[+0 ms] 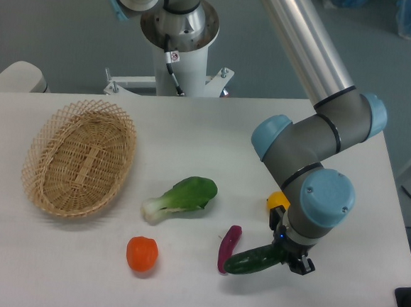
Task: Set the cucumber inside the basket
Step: 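Lift the cucumber and carry it over the bok choy toward the basket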
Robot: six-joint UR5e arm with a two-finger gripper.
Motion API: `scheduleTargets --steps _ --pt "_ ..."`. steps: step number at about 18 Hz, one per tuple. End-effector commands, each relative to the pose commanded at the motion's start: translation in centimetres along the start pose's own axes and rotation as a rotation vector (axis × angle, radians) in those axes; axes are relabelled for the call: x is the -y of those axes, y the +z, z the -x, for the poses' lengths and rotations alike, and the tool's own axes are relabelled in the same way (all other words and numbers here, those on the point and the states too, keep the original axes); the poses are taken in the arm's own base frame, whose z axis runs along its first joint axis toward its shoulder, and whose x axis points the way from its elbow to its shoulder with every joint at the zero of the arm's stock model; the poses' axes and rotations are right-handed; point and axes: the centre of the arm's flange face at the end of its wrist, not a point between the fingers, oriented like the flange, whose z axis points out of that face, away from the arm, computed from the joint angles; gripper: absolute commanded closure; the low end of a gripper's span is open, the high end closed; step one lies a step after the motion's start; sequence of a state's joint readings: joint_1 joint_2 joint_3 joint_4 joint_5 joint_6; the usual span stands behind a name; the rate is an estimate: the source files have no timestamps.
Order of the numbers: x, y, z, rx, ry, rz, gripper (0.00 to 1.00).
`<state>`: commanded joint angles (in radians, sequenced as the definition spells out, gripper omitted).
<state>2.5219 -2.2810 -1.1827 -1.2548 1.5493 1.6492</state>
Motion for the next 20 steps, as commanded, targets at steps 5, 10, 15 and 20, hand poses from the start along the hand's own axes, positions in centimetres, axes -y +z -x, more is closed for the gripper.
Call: scheduleTargets --steps 5,10,15,20 --pt "0.6 -0.3 -1.0 -0.015 -0.073 -0.054 0.96" --pt "2.3 -1.2 -4.9 -0.043 -0.078 -0.081 0.97" --pt "5.9 -2.4 -9.5 -0.067 -0.063 -0.088 0.96" --pt "10.4 -3.7 -16.0 -0.095 -0.052 -0.123 0.96"
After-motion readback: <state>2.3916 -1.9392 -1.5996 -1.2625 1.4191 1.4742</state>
